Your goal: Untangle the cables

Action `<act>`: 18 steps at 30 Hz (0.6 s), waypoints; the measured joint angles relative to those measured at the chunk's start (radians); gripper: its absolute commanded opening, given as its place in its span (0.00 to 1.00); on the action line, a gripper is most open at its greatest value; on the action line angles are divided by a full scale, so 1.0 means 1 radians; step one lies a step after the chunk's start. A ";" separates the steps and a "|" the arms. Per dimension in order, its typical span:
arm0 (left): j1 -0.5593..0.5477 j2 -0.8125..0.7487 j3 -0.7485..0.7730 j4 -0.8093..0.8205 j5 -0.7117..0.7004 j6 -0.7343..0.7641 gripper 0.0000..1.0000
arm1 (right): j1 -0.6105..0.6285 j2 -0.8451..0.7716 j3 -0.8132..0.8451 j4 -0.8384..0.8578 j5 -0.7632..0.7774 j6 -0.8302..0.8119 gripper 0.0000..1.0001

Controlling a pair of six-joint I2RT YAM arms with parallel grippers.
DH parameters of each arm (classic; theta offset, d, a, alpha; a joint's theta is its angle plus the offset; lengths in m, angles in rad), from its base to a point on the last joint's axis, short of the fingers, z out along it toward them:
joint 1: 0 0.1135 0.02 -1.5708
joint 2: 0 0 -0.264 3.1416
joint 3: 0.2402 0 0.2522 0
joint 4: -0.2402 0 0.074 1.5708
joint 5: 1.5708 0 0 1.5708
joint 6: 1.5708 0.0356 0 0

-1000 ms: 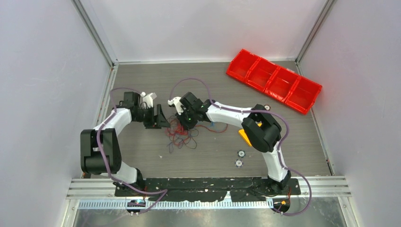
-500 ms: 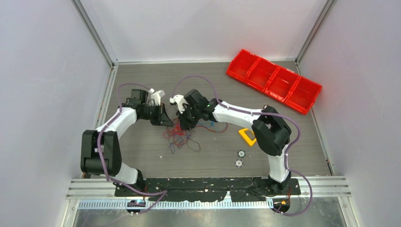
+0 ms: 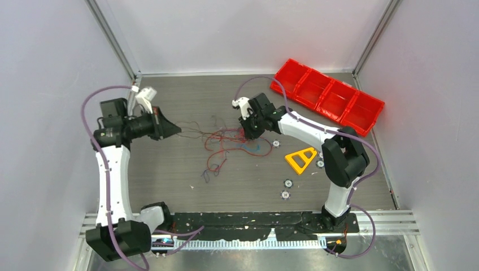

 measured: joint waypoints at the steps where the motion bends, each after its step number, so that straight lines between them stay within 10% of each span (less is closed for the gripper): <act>1: 0.019 -0.008 0.035 -0.010 0.010 -0.006 0.00 | -0.004 0.000 -0.007 -0.006 0.012 -0.009 0.15; 18: 0.273 0.122 0.800 0.081 0.106 -0.401 0.00 | -0.066 0.003 -0.151 -0.054 0.040 -0.081 0.24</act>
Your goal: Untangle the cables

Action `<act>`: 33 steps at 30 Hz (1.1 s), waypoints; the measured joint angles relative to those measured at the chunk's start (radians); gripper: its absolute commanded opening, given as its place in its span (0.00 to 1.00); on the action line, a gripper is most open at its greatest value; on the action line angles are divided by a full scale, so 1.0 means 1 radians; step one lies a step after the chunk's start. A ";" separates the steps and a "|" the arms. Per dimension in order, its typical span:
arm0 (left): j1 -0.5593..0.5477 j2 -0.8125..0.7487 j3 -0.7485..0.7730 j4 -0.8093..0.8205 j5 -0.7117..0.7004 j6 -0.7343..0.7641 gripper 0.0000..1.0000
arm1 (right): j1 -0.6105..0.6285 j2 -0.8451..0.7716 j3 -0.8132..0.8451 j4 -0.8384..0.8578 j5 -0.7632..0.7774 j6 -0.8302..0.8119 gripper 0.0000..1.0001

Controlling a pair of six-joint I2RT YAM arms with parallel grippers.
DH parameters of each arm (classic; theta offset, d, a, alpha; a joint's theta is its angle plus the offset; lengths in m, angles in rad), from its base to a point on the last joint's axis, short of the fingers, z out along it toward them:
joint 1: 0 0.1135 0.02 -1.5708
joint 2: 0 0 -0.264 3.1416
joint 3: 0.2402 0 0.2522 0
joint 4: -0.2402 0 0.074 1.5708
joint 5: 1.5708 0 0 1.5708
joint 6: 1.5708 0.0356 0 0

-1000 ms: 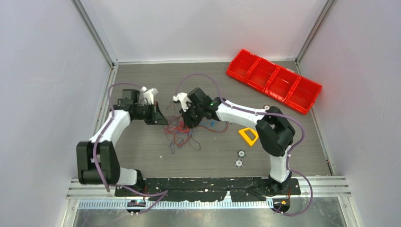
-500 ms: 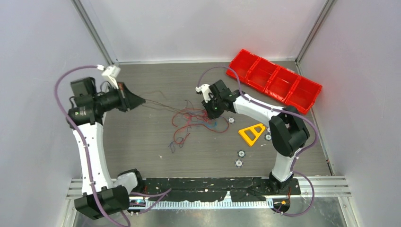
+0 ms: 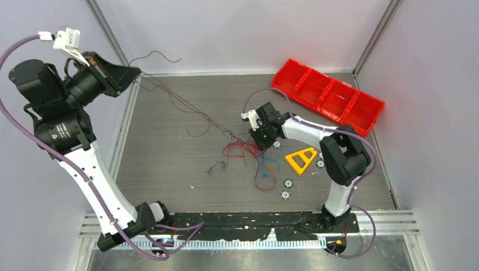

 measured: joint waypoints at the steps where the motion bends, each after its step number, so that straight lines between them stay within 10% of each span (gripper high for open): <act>1: 0.002 0.012 0.029 0.016 0.000 -0.024 0.00 | 0.000 0.001 -0.002 0.000 -0.004 0.000 0.23; 12: 0.042 0.165 0.245 0.165 -0.012 -0.279 0.00 | 0.002 0.034 0.056 0.002 -0.029 0.010 0.28; 19: 0.083 0.302 0.469 0.303 -0.021 -0.493 0.00 | 0.002 0.127 0.105 0.003 0.005 0.002 0.07; 33: -0.026 -0.018 -0.249 0.161 -0.169 -0.097 0.00 | 0.002 0.126 0.443 -0.037 -0.090 0.052 0.05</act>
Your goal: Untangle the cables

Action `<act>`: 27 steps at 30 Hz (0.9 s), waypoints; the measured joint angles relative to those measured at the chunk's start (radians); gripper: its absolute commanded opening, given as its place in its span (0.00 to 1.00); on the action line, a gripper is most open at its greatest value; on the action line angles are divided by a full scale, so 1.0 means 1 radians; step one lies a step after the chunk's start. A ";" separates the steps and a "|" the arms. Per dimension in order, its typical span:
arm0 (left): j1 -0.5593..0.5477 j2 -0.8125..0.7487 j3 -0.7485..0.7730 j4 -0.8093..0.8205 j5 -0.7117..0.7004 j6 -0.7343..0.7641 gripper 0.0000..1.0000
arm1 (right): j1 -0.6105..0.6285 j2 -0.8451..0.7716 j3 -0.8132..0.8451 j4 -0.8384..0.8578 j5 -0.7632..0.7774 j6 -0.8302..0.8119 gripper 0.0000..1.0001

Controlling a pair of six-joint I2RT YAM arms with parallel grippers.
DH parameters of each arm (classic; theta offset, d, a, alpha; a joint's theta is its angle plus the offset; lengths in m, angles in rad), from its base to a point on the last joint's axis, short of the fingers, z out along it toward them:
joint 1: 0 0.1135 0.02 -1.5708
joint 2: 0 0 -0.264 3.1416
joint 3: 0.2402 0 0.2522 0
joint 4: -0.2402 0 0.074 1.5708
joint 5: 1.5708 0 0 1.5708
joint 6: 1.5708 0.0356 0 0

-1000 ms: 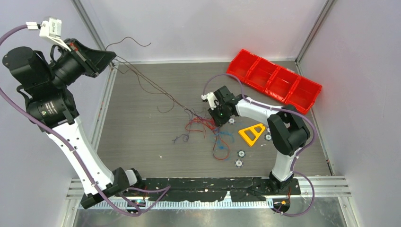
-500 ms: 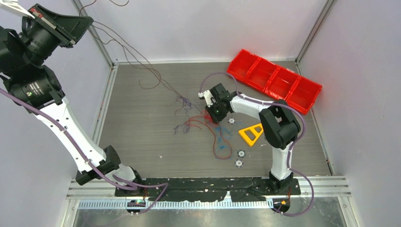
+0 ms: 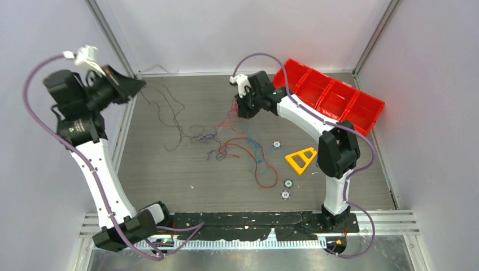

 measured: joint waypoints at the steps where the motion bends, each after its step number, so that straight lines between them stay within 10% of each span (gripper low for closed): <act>1: -0.013 -0.017 -0.055 -0.018 -0.020 0.045 0.00 | 0.000 -0.007 0.026 0.001 -0.016 0.007 0.05; 10: -0.136 0.002 -0.546 -0.161 -0.217 0.418 0.00 | 0.000 -0.162 0.157 0.006 -0.208 0.096 0.05; 17: -0.163 0.038 -0.571 -0.214 -0.250 0.534 0.08 | 0.024 -0.178 0.214 0.026 -0.259 0.148 0.05; 22: -0.163 0.050 -0.554 -0.234 -0.246 0.581 0.53 | 0.080 -0.091 0.232 0.020 -0.244 0.157 0.67; 27: -0.163 0.074 -0.505 -0.288 -0.233 0.623 0.86 | 0.109 0.072 0.318 -0.101 -0.184 0.083 0.88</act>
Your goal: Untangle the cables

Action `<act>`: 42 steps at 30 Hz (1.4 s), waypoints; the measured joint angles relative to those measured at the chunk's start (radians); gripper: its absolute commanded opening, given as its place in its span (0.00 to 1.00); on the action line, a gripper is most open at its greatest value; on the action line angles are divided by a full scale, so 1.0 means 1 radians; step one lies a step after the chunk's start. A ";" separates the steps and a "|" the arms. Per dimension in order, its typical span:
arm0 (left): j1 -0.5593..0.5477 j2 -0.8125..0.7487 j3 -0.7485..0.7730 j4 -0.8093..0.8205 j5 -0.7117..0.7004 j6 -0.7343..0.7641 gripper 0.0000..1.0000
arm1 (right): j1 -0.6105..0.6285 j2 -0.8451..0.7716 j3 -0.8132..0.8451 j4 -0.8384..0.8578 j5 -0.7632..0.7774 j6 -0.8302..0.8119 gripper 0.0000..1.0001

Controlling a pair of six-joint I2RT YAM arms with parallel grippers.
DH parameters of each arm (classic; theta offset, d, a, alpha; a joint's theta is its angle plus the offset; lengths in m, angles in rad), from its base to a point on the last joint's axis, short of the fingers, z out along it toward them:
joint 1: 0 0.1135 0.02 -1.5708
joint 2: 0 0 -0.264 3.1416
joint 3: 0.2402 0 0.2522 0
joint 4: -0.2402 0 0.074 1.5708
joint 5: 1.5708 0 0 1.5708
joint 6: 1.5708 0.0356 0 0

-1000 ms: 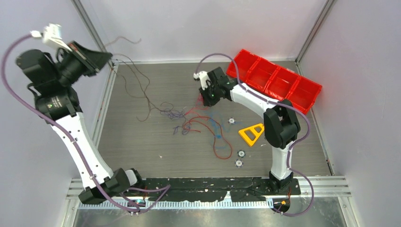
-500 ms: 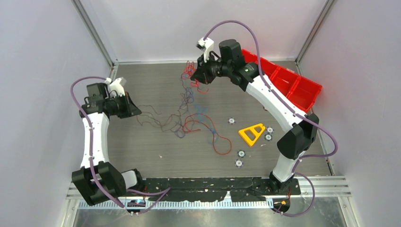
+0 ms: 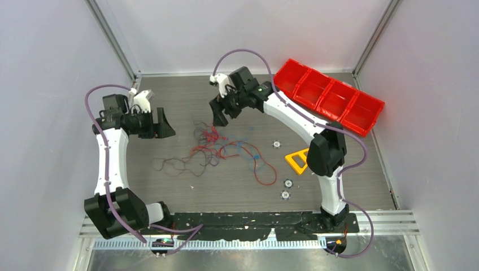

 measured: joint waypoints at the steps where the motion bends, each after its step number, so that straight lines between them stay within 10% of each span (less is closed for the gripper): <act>1: 0.000 0.003 0.011 -0.008 0.002 0.013 0.89 | -0.001 0.012 -0.004 -0.032 0.009 -0.018 0.91; 14: -0.116 -0.045 0.029 -0.032 0.074 0.133 0.91 | -0.154 -0.471 -0.703 -0.254 0.117 -0.251 0.91; 23: -0.287 -0.137 -0.104 0.079 0.051 0.077 0.89 | -0.105 -0.428 -0.874 -0.174 0.198 -0.256 0.75; 28: -0.474 -0.096 -0.190 0.188 0.010 -0.001 0.88 | -0.105 -0.342 -0.878 -0.088 0.197 -0.252 0.57; 33: -0.600 0.064 -0.187 0.333 -0.011 -0.112 0.72 | -0.105 -0.256 -0.874 -0.034 0.187 -0.245 0.11; 42: -0.717 0.375 -0.138 0.594 0.013 -0.338 0.49 | -0.105 -0.257 -0.874 -0.019 0.129 -0.229 0.05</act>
